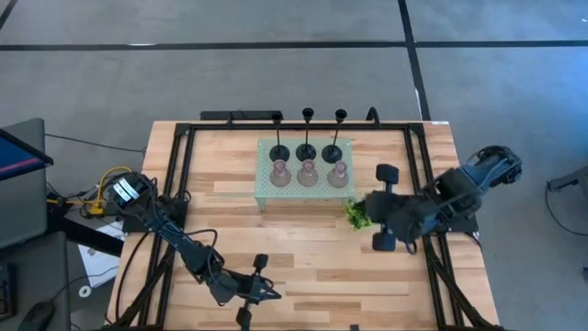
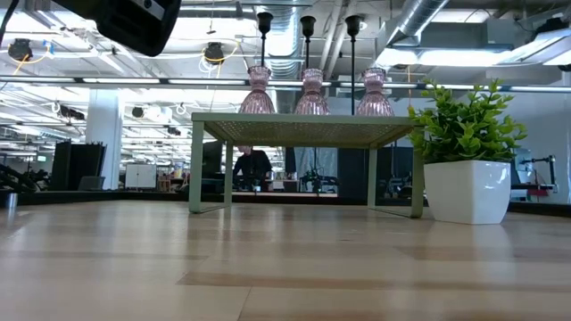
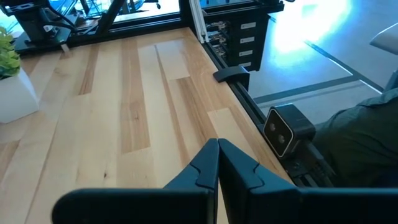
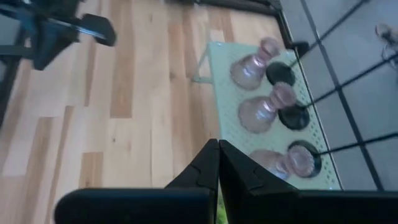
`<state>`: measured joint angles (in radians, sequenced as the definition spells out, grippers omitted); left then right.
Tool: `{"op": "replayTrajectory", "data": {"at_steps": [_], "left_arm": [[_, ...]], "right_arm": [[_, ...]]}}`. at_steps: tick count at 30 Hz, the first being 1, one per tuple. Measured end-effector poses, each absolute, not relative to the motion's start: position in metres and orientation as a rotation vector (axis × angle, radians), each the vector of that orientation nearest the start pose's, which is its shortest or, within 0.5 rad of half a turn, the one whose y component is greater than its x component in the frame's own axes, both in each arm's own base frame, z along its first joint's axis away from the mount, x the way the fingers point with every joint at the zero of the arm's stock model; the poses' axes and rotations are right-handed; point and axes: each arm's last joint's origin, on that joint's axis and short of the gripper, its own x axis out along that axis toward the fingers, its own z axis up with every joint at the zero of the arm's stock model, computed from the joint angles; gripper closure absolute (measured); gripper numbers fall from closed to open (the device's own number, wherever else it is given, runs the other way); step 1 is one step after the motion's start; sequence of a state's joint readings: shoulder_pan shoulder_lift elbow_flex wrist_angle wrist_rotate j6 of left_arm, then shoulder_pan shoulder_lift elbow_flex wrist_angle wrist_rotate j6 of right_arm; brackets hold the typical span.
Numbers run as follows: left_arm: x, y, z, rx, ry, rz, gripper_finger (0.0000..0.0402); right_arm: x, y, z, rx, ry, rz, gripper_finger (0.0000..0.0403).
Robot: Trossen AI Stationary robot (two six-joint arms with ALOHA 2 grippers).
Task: Pick & Place candle stick holders
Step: Return to Home Position
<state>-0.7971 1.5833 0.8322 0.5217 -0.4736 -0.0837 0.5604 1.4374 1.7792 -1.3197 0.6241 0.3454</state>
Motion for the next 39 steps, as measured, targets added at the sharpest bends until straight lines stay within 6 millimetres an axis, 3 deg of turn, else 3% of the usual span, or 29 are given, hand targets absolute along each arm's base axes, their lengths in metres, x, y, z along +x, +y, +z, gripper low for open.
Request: {"op": "replayTrajectory", "data": {"at_steps": [8,13,19,26,32,39], "left_arm": [[0.244,-0.230,0.223,0.143,0.182,-0.321,0.0395],[0.238,-0.226,0.235,0.112,0.181,-0.363,0.0395],[0.215,-0.210,0.258,0.062,0.168,-0.547,0.0395],[0.181,-0.176,0.258,0.020,0.134,-0.567,0.0395],[0.162,-0.157,0.266,-0.127,0.093,-0.566,0.0395],[0.149,-0.143,0.282,-0.179,0.008,-0.574,0.0395]], "right_arm": [[0.207,0.133,0.401,-0.262,0.673,0.055,0.0403],[0.198,0.120,0.378,-0.200,0.544,0.268,0.0403],[0.173,0.096,0.354,-0.146,0.469,0.263,0.0403],[0.153,0.087,0.337,-0.139,0.443,0.282,0.0403],[0.153,0.087,0.333,-0.061,0.468,0.262,0.0403],[0.160,0.091,0.328,-0.029,0.502,0.243,0.0403]]}}
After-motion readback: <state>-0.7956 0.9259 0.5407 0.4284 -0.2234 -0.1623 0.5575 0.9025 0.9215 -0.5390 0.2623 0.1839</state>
